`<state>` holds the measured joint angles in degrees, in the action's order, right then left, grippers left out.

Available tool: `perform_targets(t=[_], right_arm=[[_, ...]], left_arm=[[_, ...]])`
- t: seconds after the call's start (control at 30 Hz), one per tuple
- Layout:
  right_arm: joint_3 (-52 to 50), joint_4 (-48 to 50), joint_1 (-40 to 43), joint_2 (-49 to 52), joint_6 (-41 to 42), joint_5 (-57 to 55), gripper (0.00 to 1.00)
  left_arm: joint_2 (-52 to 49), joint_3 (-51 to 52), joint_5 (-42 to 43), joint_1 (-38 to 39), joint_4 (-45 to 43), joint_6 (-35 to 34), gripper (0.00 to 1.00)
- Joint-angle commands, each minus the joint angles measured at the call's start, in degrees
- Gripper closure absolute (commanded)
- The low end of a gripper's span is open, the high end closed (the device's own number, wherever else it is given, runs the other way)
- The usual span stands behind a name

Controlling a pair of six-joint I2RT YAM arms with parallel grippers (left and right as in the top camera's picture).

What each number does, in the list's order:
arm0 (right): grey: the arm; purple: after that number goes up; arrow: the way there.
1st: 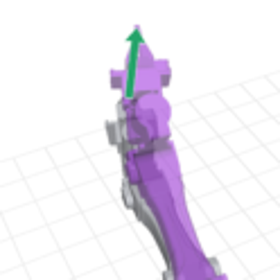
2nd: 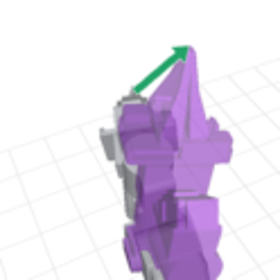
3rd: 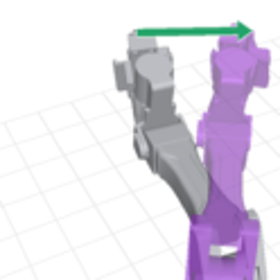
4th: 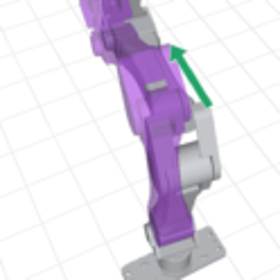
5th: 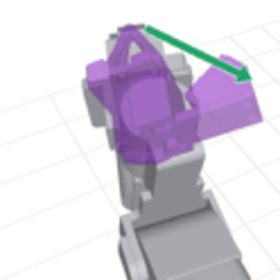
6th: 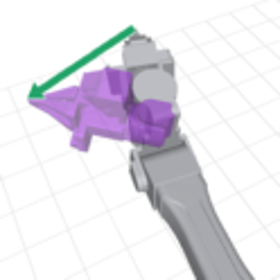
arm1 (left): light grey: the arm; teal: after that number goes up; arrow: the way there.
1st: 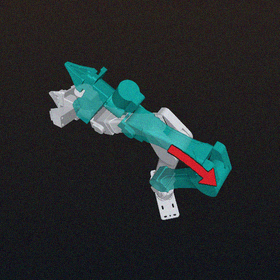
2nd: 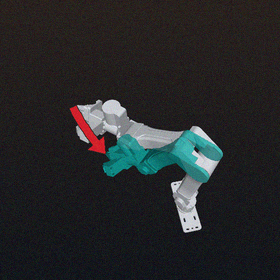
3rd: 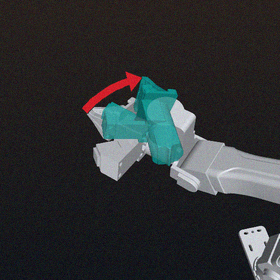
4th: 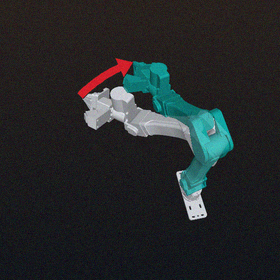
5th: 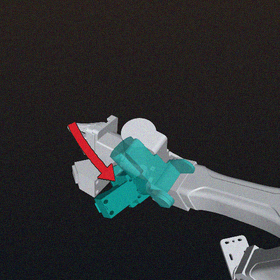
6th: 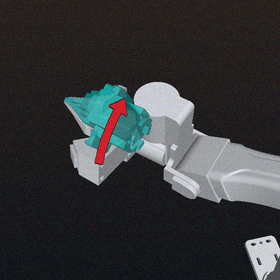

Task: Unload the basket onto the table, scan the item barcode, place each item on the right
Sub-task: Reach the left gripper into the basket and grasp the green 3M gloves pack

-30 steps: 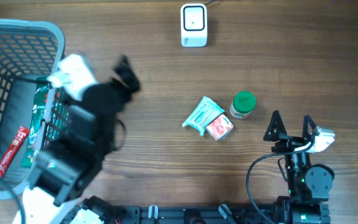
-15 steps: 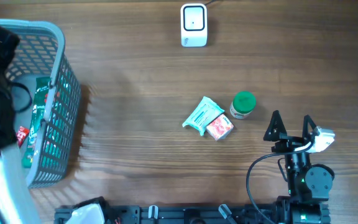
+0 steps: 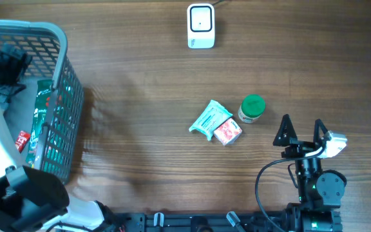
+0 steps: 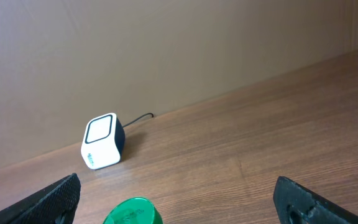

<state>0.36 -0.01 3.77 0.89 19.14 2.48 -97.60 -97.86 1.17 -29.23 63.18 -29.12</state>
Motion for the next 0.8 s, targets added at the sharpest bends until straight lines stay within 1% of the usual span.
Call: perform_targets(t=[0.0, 0.07, 0.17, 0.23, 0.33, 0.43, 0.5, 0.77], right_arm=[[-0.07, 0.17, -0.33, -0.28, -0.96, -0.52, 0.0], [-0.07, 0.17, -0.33, -0.28, -0.96, -0.52, 0.01], [-0.07, 0.17, -0.33, -0.28, -0.98, -0.52, 0.0], [-0.07, 0.17, -0.33, -0.28, -0.96, -0.52, 0.0], [-0.07, 0.17, -0.33, -0.28, -0.96, -0.52, 0.0], [-0.07, 0.17, -0.33, -0.28, -0.96, -0.52, 0.0], [-0.07, 0.17, -0.33, -0.28, -0.96, -0.52, 0.0], [-0.07, 0.17, -0.35, -0.28, -0.98, -0.52, 0.0]], left_arm=[[-3.54, -0.39, 6.1, -0.35, 1.44, 11.28, 0.0], [-5.35, -0.39, 6.08, -0.22, 3.58, 16.24, 0.0], [-7.28, -0.39, 6.03, -0.13, 7.93, 20.57, 0.0], [-9.01, -0.39, 5.84, -0.2, 10.51, 26.21, 0.0], [-10.73, -0.35, 5.05, -0.2, 12.11, 30.49, 0.0], [-12.5, 0.33, 4.68, -0.17, 12.0, 30.45, 0.0], [-14.14, 1.38, 3.02, -0.2, 11.65, 30.45, 0.0], [-20.02, 5.11, 3.08, 0.04, 10.6, 30.45, 0.0]])
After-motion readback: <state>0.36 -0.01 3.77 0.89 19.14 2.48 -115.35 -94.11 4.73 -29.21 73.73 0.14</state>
